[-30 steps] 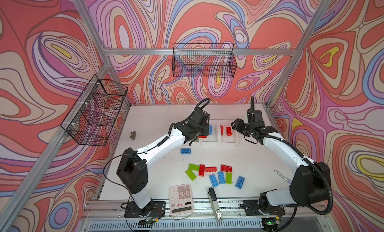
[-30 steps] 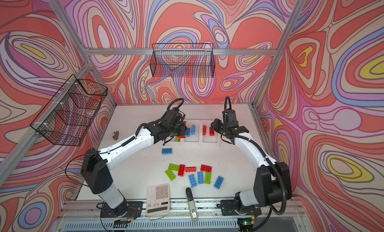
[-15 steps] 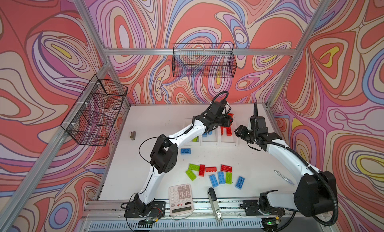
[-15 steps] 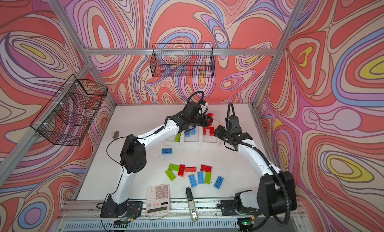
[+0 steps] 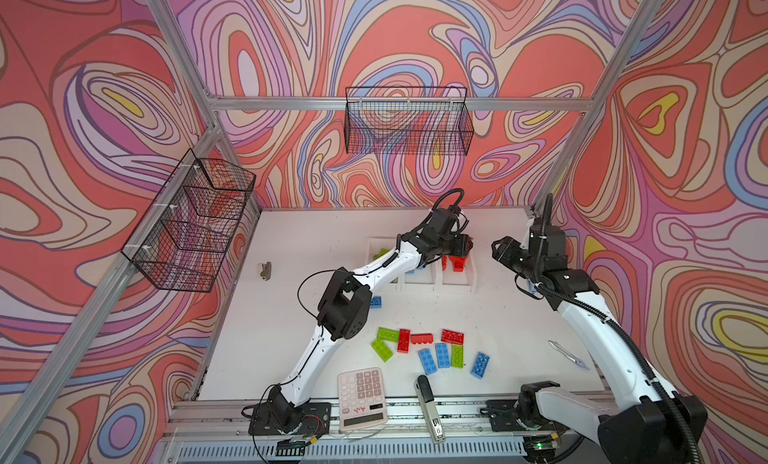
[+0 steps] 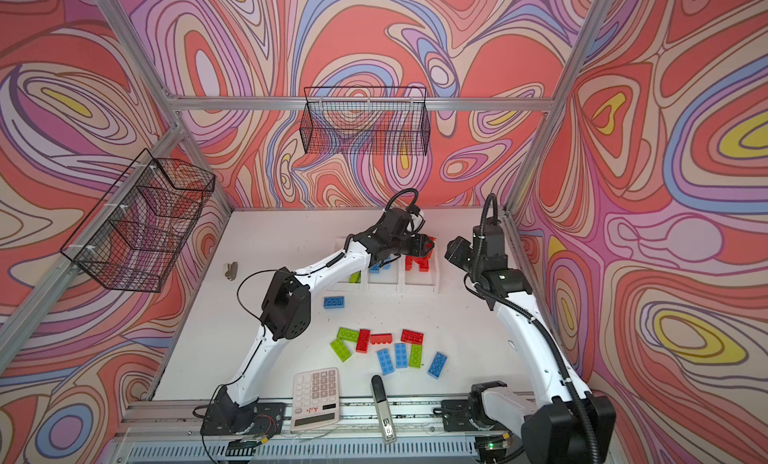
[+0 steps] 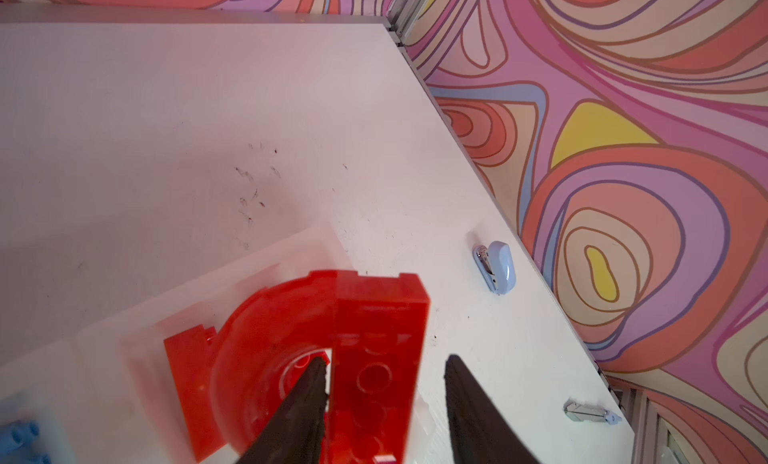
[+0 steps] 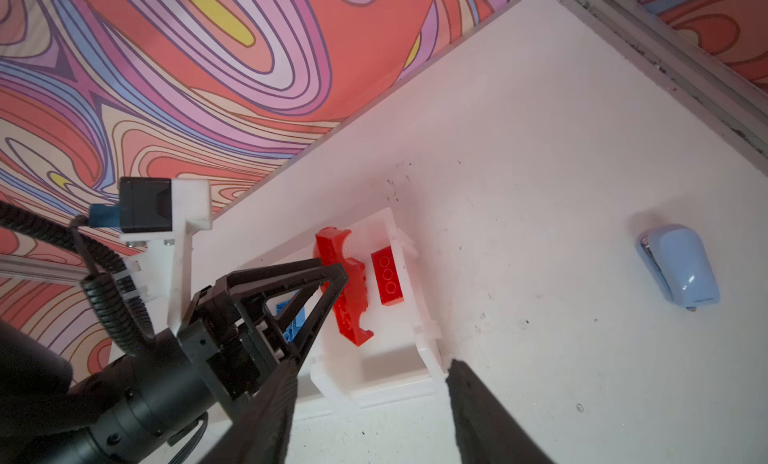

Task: Sort the legos into containers by color
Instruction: 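Release the red arch into the farthest compartment with the left gripper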

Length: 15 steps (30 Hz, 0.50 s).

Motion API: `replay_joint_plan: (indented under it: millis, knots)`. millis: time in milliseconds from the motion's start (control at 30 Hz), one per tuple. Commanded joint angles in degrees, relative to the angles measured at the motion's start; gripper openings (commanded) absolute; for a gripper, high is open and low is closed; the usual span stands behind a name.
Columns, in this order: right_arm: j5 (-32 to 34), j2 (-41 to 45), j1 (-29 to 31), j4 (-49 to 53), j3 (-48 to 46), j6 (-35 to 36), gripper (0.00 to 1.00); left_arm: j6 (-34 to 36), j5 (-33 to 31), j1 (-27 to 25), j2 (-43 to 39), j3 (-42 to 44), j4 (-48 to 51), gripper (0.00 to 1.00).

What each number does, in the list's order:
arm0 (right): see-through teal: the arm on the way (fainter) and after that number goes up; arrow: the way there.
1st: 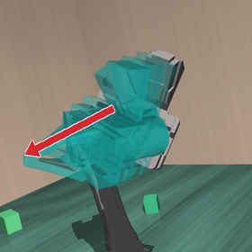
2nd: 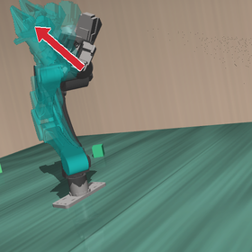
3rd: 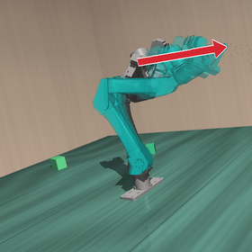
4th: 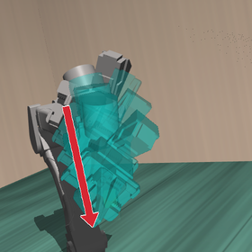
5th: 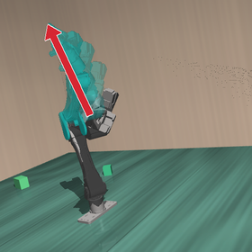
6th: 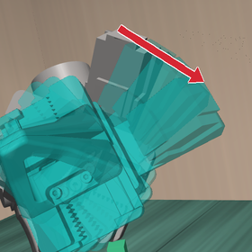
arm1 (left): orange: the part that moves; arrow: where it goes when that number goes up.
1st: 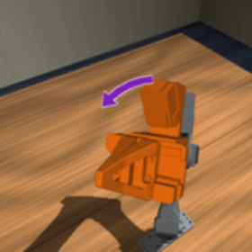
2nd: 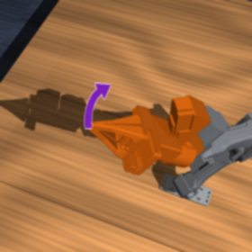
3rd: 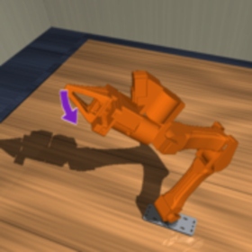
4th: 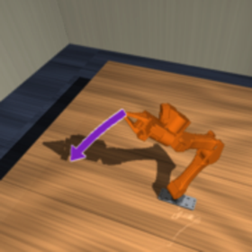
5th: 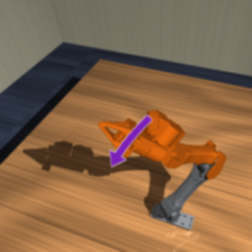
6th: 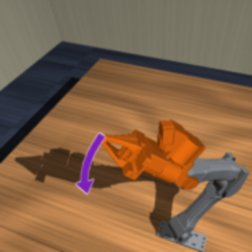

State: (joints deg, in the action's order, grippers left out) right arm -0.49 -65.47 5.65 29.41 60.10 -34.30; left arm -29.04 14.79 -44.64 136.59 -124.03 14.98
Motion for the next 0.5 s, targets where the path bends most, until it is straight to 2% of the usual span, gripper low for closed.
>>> replay_joint_plan:
  millis: [0, 100, 133, 267, 333, 400, 467]
  knots:
    - [0.45, -0.26, -0.20, 1.34, -0.41, -0.78, 0.62, 0.71, -2.32, -0.01, -0.71, -0.25, 1.95, 0.70]
    - [0.16, -0.44, -0.20, 1.10, -0.51, -0.76, 0.62, 1.27, -2.94, -0.01, -1.93, 0.86, 1.68, 0.85]
    - [-0.07, -0.57, -0.21, 1.22, -0.43, -0.54, 0.62, 1.51, -3.10, -0.01, -2.36, 0.83, 1.87, 0.86]
    - [-1.26, -2.25, -0.22, 4.11, 0.02, 2.19, 0.62, 3.99, -5.31, 0.34, -7.00, 2.49, 1.52, 0.87]
    - [-4.21, -2.83, -0.21, 5.19, -0.07, 5.66, 0.63, 5.66, -7.19, 1.23, -10.92, 4.64, 0.92, 0.87]
    - [-8.39, -4.19, 0.00, 7.80, 0.66, 9.79, 0.64, 6.82, -8.80, 2.78, -16.03, 8.92, -1.00, 0.87]
    - [-8.72, -5.51, 2.21, 12.09, 2.14, 13.53, 0.64, 8.24, -10.68, 4.92, -22.30, 15.29, -3.48, 0.87]
